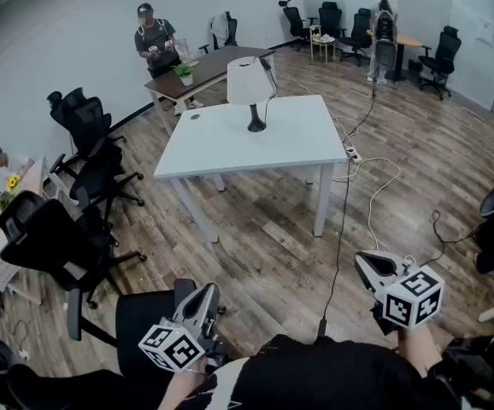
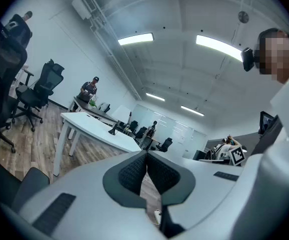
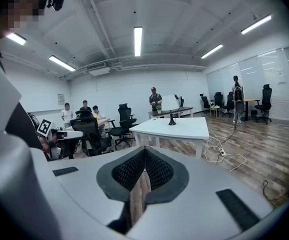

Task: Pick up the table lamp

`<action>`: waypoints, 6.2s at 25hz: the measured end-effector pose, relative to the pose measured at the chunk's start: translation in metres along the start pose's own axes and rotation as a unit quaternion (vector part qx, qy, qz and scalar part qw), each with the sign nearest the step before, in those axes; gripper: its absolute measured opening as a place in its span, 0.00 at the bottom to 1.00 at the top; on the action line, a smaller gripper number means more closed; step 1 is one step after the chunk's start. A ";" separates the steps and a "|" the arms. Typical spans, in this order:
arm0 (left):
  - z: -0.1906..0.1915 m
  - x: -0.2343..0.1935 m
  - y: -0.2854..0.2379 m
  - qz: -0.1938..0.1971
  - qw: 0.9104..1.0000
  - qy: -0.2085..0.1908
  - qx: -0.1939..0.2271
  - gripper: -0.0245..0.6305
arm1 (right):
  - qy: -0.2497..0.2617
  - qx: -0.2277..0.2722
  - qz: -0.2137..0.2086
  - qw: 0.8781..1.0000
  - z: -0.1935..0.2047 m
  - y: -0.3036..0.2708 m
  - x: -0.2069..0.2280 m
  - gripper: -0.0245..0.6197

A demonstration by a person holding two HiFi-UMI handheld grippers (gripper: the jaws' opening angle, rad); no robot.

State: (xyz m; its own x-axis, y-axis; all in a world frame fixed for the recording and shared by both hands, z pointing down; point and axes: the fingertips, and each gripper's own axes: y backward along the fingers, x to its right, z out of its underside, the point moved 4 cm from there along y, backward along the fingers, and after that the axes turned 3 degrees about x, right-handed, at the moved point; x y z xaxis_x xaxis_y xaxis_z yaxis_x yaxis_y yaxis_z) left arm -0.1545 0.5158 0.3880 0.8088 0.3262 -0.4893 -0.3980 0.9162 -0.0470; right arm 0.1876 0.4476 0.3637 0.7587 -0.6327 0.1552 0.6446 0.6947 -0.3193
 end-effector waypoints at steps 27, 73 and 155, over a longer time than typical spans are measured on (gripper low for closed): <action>-0.009 -0.030 -0.008 0.093 0.995 -0.005 0.045 0.06 | -0.042 -0.013 0.035 0.998 0.028 -0.031 0.000 0.06; -0.001 -0.053 -0.322 0.012 0.998 0.040 0.038 0.06 | -0.071 0.011 -0.073 0.995 -0.043 -0.217 0.293 0.06; -0.145 -0.294 -0.729 0.189 0.944 0.268 0.034 0.45 | -0.021 0.010 -0.044 0.999 -0.242 -0.573 0.404 0.06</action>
State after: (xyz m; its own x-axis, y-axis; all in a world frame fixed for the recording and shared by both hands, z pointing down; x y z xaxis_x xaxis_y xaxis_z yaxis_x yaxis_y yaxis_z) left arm -0.1650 -0.2822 0.4399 0.2710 0.4855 -0.8312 -0.5707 0.7764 0.2674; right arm 0.1021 -0.2895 0.3830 0.7023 -0.6768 0.2205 0.7101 0.6442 -0.2842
